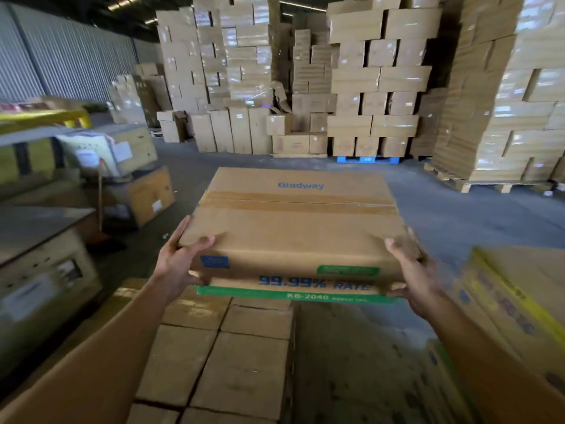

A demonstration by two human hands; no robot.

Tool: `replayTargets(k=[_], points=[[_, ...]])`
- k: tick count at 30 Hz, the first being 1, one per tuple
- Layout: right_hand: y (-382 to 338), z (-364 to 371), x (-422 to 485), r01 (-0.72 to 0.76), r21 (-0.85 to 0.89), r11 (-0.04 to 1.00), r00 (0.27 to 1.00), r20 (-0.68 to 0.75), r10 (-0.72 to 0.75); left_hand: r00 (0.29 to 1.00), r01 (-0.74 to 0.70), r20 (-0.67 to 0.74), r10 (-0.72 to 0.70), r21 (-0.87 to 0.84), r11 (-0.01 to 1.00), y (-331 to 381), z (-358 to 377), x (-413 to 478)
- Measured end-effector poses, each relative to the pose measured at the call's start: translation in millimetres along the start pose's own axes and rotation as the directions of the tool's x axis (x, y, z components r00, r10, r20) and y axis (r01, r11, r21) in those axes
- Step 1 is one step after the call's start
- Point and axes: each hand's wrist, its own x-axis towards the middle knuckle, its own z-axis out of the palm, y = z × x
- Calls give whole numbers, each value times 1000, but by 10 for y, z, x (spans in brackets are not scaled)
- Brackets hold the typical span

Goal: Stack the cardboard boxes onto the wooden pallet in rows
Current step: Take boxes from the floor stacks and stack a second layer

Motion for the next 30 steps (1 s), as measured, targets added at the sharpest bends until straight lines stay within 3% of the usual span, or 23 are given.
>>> replayTargets(k=[7, 19, 30], points=[[-3, 830, -874, -10, 40, 999, 999, 37, 9, 997, -44, -67, 45, 24, 999, 332, -1267, -483], [-5, 1659, -894, -86, 86, 993, 967, 249, 62, 980, -89, -179, 88, -1, 996, 466, -1950, -420], [443, 2474, -833, -65, 52, 997, 991, 121, 58, 995, -43, -84, 47, 47, 998, 242, -2523, 618]])
